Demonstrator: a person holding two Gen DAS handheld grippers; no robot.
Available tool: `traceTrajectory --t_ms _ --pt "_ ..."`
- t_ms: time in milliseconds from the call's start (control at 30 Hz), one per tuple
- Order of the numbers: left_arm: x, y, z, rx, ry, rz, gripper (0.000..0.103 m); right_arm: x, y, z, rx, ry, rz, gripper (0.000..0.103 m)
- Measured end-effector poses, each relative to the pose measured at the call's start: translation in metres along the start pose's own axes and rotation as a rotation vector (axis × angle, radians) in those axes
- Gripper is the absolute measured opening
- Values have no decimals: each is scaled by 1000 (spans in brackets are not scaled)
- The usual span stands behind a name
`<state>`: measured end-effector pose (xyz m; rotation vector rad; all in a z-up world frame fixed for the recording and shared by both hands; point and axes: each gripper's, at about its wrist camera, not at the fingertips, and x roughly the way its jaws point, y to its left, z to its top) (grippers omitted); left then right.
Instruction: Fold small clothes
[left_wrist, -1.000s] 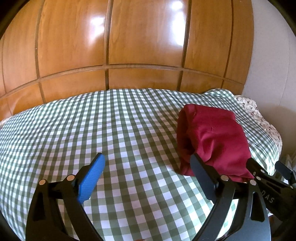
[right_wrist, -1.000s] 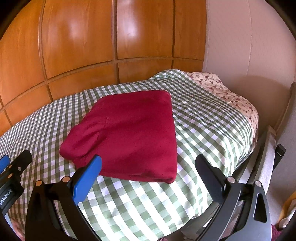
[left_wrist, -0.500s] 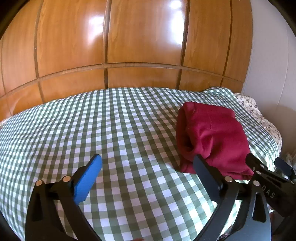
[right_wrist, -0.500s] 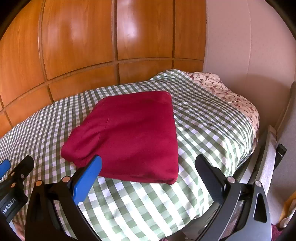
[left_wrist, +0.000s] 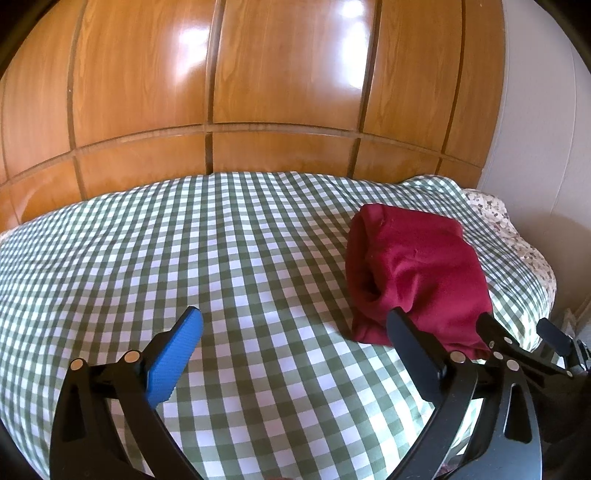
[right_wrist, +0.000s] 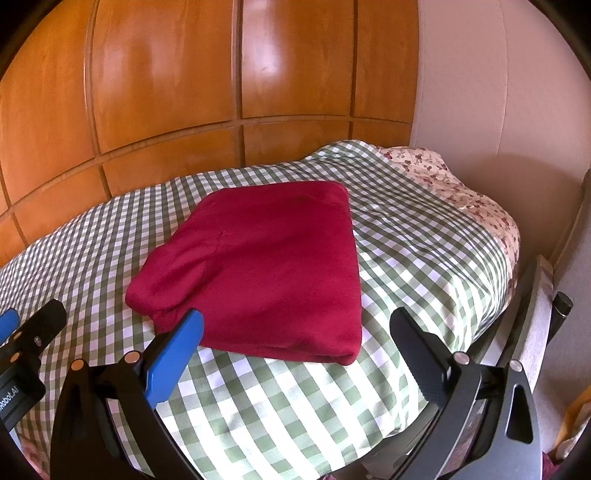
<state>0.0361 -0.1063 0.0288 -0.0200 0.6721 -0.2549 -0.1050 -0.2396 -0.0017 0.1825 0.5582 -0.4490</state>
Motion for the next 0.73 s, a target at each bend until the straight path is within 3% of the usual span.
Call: traceTrajectory --t_ms 400,733 --pt "-1 -3 -3 30 -29 11 98 2 9 -4 -37 5 -5 101" --pt "7 5 -5 -19 15 35 98 4 6 -3 -26 -1 -3 101"
